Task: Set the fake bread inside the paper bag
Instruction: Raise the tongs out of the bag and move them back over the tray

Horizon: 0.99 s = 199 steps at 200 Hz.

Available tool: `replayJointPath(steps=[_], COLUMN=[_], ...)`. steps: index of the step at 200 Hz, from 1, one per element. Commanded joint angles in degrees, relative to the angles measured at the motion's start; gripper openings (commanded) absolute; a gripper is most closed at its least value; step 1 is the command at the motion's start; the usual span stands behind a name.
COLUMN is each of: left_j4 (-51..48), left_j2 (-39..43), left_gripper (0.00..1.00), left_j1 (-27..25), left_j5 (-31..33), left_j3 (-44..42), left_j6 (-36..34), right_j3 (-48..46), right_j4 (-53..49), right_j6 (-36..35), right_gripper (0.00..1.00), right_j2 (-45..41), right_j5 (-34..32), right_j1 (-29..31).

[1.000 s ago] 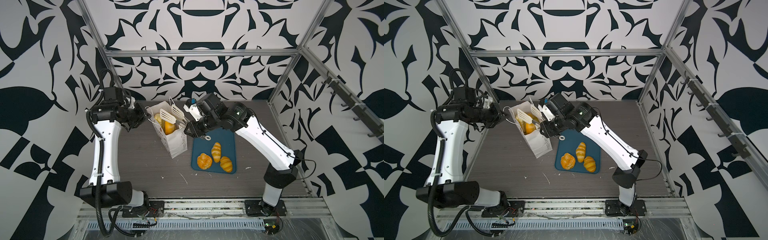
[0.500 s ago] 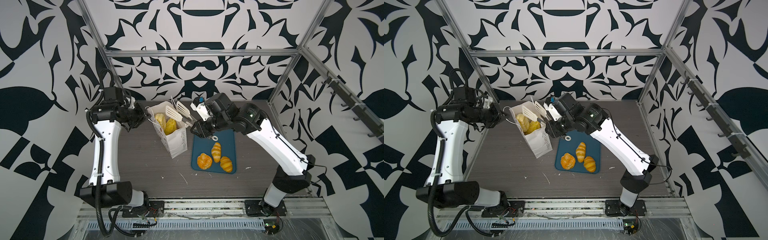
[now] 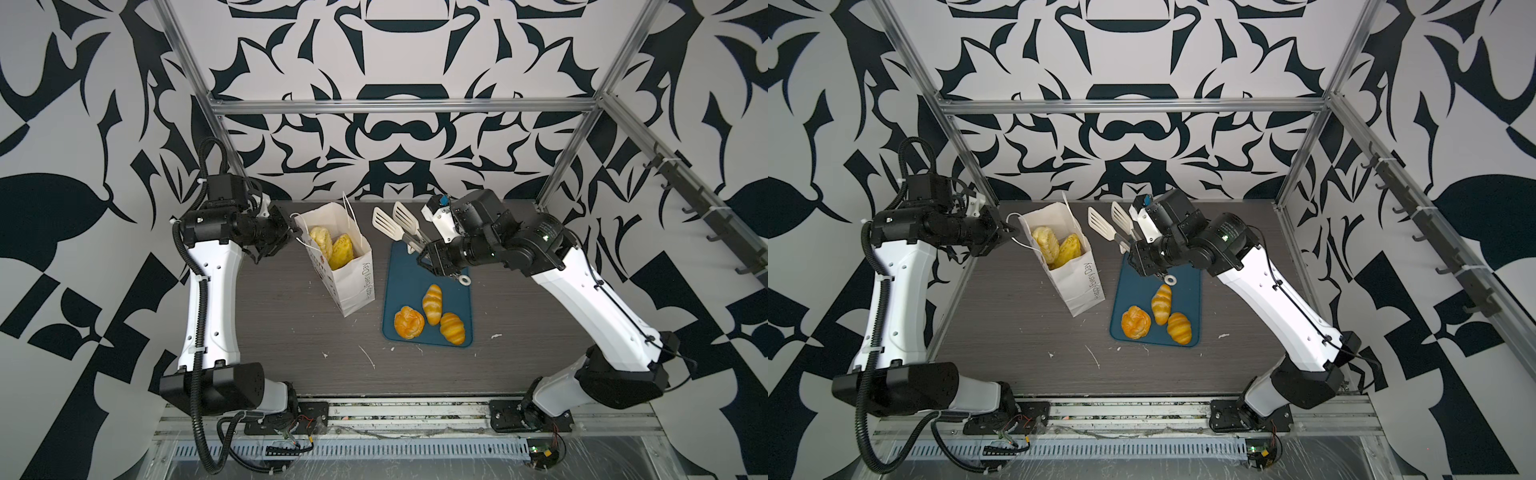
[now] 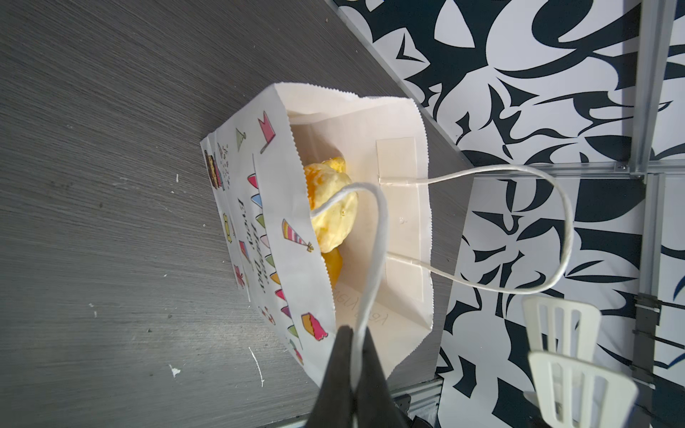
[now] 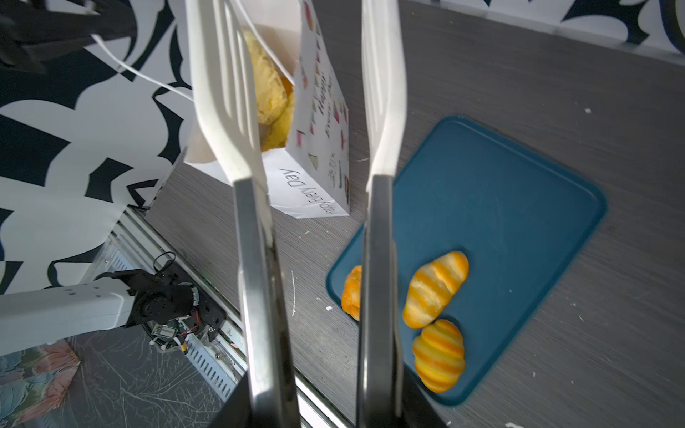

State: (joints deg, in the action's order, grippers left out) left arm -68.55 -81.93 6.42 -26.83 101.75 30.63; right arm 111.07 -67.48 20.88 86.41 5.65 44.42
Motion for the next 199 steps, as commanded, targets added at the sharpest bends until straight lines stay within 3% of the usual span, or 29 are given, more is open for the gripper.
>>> replayJointPath(steps=[1, 49, 199], left_j4=[-1.41, -1.34, -1.15], left_j2=[0.45, 0.72, 1.72], left_gripper=[0.00, 0.00, 0.00], left_j1=[0.26, 0.26, 0.26], left_j5=[-0.59, -0.68, -0.66], left_j3=[-0.22, -0.70, -2.15], left_j6=[0.39, 0.39, 0.40], right_j3=[-3.51, -10.90, -26.03], right_j4=[1.72, 1.01, 0.23], right_j6=[1.63, 2.76, 4.60], right_gripper=[0.44, 0.44, 0.44], right_j2=[-3.40, -6.23, -11.83], right_j5=[1.43, 1.78, 5.58], right_j1=[-2.67, -5.35, -5.40])
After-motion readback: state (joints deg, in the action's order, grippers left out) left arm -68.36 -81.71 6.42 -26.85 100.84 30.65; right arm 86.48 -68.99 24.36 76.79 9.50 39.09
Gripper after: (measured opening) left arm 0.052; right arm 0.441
